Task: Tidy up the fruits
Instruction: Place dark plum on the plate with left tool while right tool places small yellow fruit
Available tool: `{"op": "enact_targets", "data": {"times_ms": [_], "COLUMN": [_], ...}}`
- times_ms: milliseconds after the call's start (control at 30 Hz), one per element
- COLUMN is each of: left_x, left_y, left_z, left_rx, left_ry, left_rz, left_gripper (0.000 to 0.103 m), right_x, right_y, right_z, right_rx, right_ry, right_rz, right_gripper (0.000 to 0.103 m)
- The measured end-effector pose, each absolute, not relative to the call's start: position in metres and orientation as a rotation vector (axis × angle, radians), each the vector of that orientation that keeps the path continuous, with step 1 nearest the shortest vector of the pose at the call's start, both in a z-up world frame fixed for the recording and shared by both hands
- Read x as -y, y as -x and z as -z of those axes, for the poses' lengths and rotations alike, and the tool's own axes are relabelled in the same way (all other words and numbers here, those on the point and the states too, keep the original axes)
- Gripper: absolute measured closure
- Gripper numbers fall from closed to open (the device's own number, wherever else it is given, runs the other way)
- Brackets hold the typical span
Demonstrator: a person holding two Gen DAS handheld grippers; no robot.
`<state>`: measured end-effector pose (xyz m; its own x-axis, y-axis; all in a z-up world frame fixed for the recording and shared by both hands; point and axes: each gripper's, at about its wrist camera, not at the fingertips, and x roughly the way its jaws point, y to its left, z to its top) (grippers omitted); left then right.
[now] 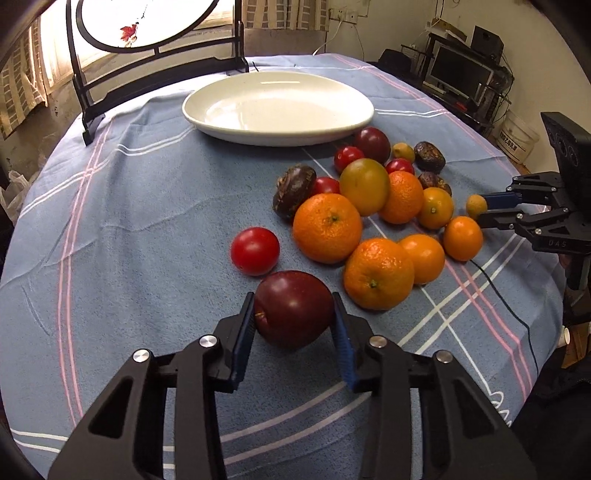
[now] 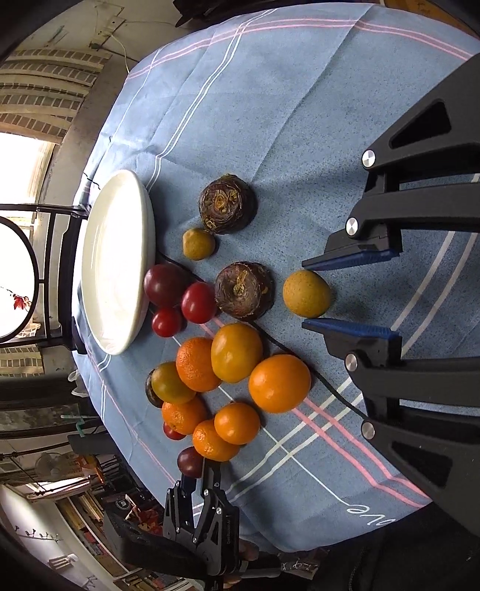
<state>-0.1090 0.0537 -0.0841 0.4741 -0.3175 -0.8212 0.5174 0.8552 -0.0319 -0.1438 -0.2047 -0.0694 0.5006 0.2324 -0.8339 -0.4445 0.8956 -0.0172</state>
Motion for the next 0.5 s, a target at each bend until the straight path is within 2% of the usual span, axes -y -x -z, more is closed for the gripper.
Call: {"op": "enact_targets", "data": {"times_ms": [300,500], "left_x": [-0.033,0.002], "left_y": [0.059,-0.019], "left_z": [0.010,0.002], "left_rx": [-0.796,-0.858], "left_ry": [-0.172,-0.140], "left_rz": [0.447,0.368], "left_gripper": [0.064,0.064], "right_x": [0.194,0.181], "right_y": [0.105,0.031], "right_z": [0.008,-0.010], "right_rx": [-0.777,-0.732], "right_ry": [0.242,0.187], "right_rz": [-0.421,-0.406], "right_gripper": [0.077,0.077]}}
